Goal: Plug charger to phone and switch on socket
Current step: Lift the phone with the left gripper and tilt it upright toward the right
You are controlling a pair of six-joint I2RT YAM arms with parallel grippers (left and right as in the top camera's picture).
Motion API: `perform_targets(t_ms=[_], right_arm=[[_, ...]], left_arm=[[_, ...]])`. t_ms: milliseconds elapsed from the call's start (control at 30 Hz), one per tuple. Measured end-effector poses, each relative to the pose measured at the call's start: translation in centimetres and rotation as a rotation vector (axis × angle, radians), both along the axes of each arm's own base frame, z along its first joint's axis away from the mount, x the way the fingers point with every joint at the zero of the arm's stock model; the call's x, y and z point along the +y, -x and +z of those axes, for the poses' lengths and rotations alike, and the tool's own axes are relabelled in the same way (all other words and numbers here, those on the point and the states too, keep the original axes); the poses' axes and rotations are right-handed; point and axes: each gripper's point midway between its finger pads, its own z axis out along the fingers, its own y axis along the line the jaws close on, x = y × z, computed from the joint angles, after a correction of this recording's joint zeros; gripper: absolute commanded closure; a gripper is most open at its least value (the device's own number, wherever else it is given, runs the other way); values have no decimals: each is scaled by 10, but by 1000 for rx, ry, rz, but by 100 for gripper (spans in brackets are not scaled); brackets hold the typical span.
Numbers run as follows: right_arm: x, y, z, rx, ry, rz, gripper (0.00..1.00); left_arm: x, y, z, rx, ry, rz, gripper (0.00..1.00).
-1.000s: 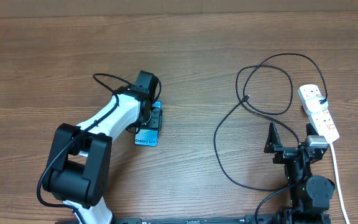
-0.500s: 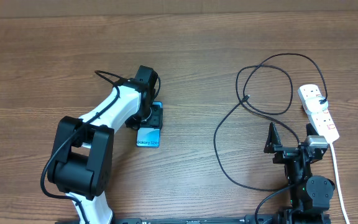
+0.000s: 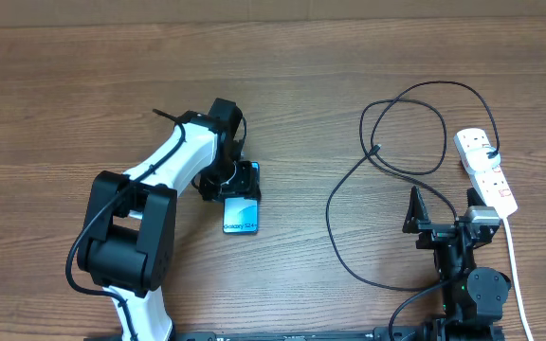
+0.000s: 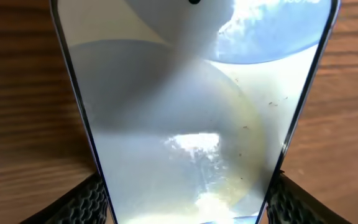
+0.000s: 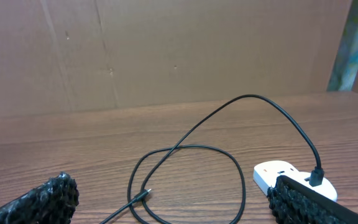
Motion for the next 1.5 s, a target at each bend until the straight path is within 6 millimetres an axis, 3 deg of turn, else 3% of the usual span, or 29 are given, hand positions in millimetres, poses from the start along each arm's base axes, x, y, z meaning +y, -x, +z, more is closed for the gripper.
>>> perform_targets(t_ms=[900,1500], right_arm=[[0,0,0,-1,0,0,0],[0,0,0,0,0,0,0]], left_arm=[[-49,20,31,149,308,38,41],[-62,28,54,248,480,106,41]])
